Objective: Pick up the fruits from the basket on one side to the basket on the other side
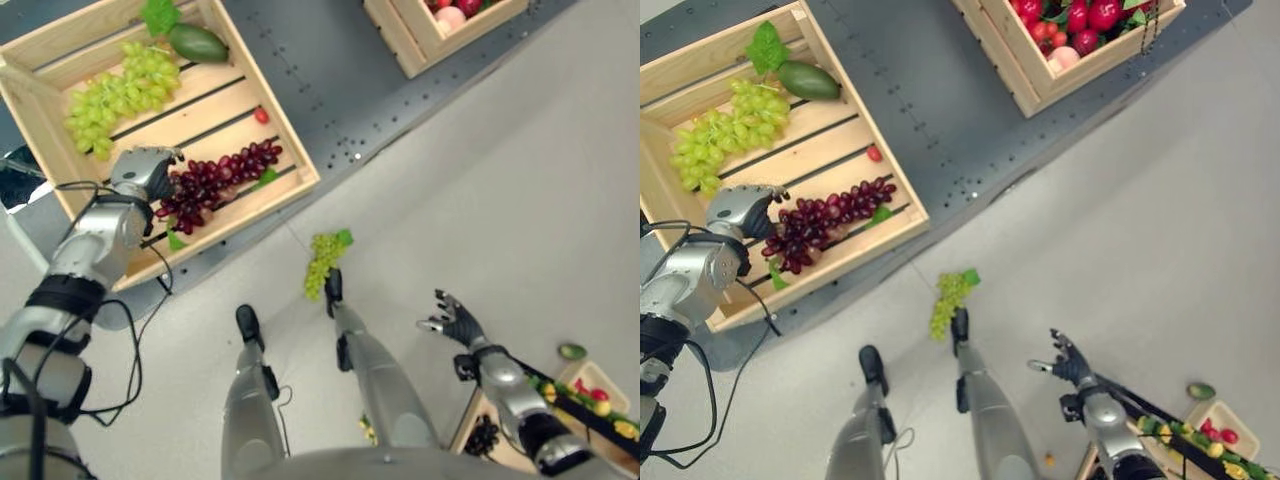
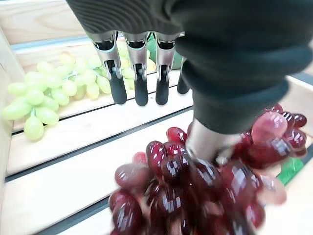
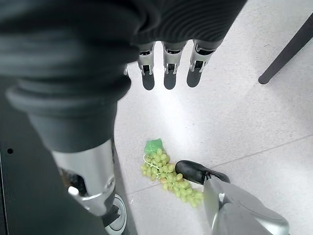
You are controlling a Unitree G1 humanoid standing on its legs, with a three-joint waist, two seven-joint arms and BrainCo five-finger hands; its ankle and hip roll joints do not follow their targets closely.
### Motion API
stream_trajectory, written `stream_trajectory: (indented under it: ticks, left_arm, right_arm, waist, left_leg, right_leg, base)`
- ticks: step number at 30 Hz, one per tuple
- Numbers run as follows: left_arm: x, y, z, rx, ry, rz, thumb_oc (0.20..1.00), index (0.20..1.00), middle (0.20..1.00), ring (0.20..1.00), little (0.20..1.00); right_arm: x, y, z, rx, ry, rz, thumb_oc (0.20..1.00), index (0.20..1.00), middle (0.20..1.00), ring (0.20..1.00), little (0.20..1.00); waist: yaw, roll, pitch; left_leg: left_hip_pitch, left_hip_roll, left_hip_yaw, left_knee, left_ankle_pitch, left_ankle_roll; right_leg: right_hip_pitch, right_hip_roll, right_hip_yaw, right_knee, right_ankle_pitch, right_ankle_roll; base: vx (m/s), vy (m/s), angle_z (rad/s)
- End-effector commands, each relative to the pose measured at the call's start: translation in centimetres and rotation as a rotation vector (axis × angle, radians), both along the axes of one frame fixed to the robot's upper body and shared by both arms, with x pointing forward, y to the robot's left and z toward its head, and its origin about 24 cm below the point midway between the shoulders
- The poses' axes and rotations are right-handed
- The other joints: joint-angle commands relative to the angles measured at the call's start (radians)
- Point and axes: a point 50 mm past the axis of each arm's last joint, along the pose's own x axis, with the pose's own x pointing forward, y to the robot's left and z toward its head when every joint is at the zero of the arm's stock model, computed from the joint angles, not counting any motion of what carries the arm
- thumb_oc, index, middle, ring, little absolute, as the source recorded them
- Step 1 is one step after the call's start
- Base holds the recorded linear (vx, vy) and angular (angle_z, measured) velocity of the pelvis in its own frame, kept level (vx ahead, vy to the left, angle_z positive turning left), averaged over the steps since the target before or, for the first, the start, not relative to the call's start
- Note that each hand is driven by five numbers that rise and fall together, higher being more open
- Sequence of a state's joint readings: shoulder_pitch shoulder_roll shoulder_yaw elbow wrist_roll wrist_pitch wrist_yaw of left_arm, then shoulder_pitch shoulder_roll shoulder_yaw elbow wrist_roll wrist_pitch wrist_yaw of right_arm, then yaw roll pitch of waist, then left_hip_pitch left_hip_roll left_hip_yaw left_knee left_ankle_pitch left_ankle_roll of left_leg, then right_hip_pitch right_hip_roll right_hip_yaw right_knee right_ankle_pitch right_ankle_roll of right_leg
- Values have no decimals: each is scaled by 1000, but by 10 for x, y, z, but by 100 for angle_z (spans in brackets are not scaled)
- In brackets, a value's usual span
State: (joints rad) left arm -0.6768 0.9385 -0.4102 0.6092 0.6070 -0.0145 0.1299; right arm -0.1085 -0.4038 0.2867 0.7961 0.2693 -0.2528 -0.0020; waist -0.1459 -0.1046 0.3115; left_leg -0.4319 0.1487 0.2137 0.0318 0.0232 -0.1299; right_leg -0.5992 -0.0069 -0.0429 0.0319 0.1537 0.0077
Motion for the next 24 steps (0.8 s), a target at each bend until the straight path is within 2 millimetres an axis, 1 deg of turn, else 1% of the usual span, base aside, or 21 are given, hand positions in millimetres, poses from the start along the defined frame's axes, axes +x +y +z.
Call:
stream_trajectory:
  ticks: [1, 8, 15, 21, 22, 23, 24]
  left_arm:
    - [4, -4, -1, -50, -31, -6, 1000, 1000, 1000, 1000, 1000]
    - [13, -10, -7, -59, 1, -1, 1000, 1000, 1000, 1000, 1000]
    - [18, -19, -6, -72, 7, -27, 1000, 1000, 1000, 1000, 1000]
    - [17, -18, -10, -81, 19, -24, 1000, 1000, 1000, 1000, 1000]
    - [15, -15, -17, -93, 47, -14, 1000, 1000, 1000, 1000, 1000]
    - [15, -15, -17, -93, 47, -14, 1000, 1000, 1000, 1000, 1000]
    - [12, -11, -22, -106, 65, -2, 1000, 1000, 1000, 1000, 1000]
  right_arm:
    - [-14, -11, -6, 14, 30, -48, 1000, 1000, 1000, 1000, 1000]
    - [-12, -10, -4, 6, 23, -36, 1000, 1000, 1000, 1000, 1000]
    - [-12, -11, -5, 5, 24, -47, 1000, 1000, 1000, 1000, 1000]
    - [-8, -13, 0, 10, -1, -53, 1000, 1000, 1000, 1000, 1000]
    - [-6, -13, 2, 13, -10, -54, 1000, 1000, 1000, 1000, 1000]
    - [-6, -13, 2, 13, -10, -54, 1000, 1000, 1000, 1000, 1000]
    - [-5, -14, 3, 17, -15, -61, 1000, 1000, 1000, 1000, 1000]
  waist:
    - [-7, -7, -51]
    - [-11, -3, -58]
    - [-7, 5, -61]
    - [-7, 6, -57]
    - [-9, 5, -51]
    - [-9, 5, -51]
    - [-10, 3, -46]
  left_leg:
    - [-35, -20, -36, 104, -47, 47]
    - [-30, -23, -36, 104, -47, 46]
    - [-31, -24, -41, 105, -46, 45]
    - [-40, -27, -44, 108, -43, 45]
    - [-41, -28, -43, 105, -41, 45]
    - [-42, -28, -43, 105, -40, 45]
    - [-44, -26, -42, 104, -38, 45]
  right_leg:
    - [13, -5, -2, 99, -92, 87]
    - [15, -6, -3, 101, -94, 87]
    - [15, -7, -5, 105, -99, 86]
    - [9, -7, -7, 107, -100, 86]
    - [5, -6, -7, 108, -98, 86]
    - [5, -7, -7, 108, -98, 86]
    - [1, -6, -7, 108, -96, 87]
  base:
    - [0, 0, 0]
    - [0, 0, 0]
    - [0, 0, 0]
    - [0, 0, 0]
    - [0, 0, 0]
    - [0, 0, 0]
    - [0, 0, 0]
